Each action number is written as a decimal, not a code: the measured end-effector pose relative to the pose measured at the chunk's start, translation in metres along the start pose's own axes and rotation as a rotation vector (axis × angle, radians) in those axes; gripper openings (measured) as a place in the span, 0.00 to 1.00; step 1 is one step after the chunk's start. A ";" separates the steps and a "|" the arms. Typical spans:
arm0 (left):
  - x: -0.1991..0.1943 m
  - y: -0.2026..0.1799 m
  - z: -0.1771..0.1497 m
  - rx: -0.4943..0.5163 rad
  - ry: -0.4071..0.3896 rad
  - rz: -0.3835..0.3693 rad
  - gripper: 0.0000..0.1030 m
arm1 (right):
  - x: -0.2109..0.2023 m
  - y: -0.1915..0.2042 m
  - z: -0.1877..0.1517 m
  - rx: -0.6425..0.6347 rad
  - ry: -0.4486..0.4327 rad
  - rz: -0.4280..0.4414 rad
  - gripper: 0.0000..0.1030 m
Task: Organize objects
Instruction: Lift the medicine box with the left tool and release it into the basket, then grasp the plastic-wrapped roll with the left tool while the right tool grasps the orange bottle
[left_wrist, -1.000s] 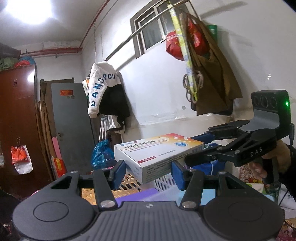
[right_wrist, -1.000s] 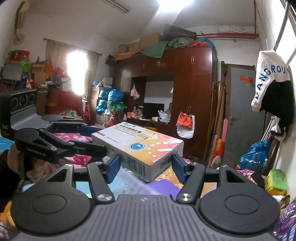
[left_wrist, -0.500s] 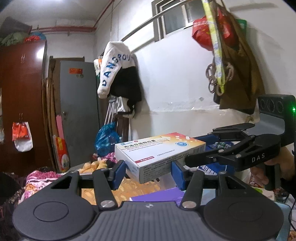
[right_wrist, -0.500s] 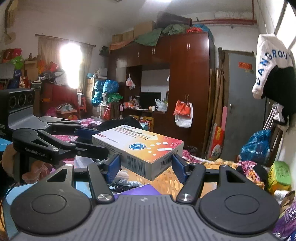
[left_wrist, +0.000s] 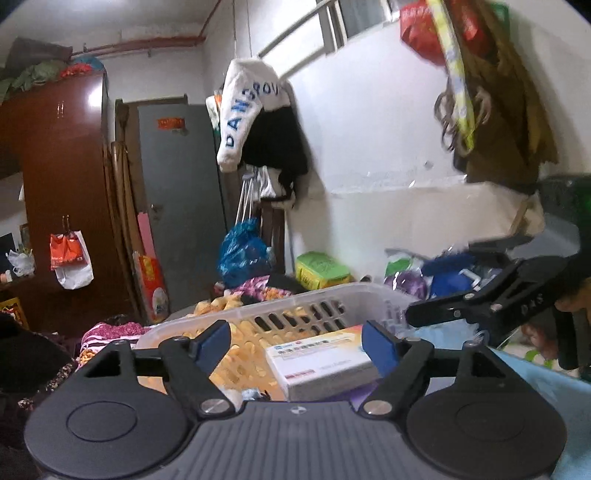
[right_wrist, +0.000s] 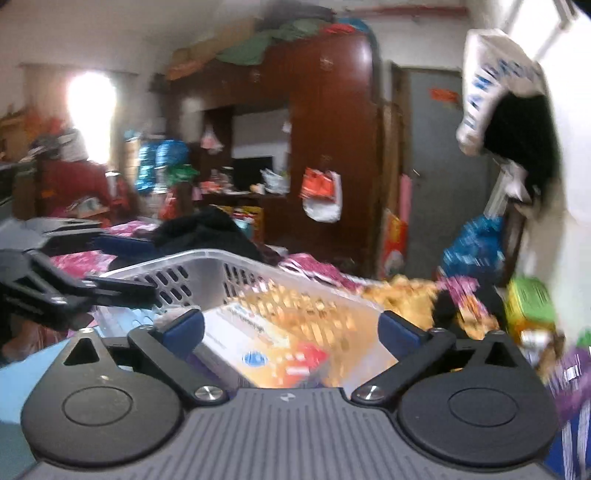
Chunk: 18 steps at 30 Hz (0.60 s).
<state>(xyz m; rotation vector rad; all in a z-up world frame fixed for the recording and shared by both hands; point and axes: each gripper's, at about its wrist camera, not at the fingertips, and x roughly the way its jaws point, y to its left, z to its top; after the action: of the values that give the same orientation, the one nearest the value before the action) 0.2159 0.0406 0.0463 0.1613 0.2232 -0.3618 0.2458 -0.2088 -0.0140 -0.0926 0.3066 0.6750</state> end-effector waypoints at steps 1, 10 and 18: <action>-0.013 -0.002 -0.003 -0.008 -0.016 0.000 0.83 | -0.010 0.001 -0.004 0.007 0.014 -0.016 1.00; -0.110 -0.052 -0.083 -0.062 -0.033 0.077 0.89 | -0.121 0.009 -0.098 0.199 -0.026 -0.086 1.00; -0.096 -0.058 -0.123 -0.139 0.113 0.052 0.89 | -0.120 0.046 -0.130 0.141 0.041 -0.156 1.00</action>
<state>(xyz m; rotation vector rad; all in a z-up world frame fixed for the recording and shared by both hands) 0.0842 0.0429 -0.0551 0.0503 0.3538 -0.2845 0.0963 -0.2686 -0.1005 0.0038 0.3812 0.4954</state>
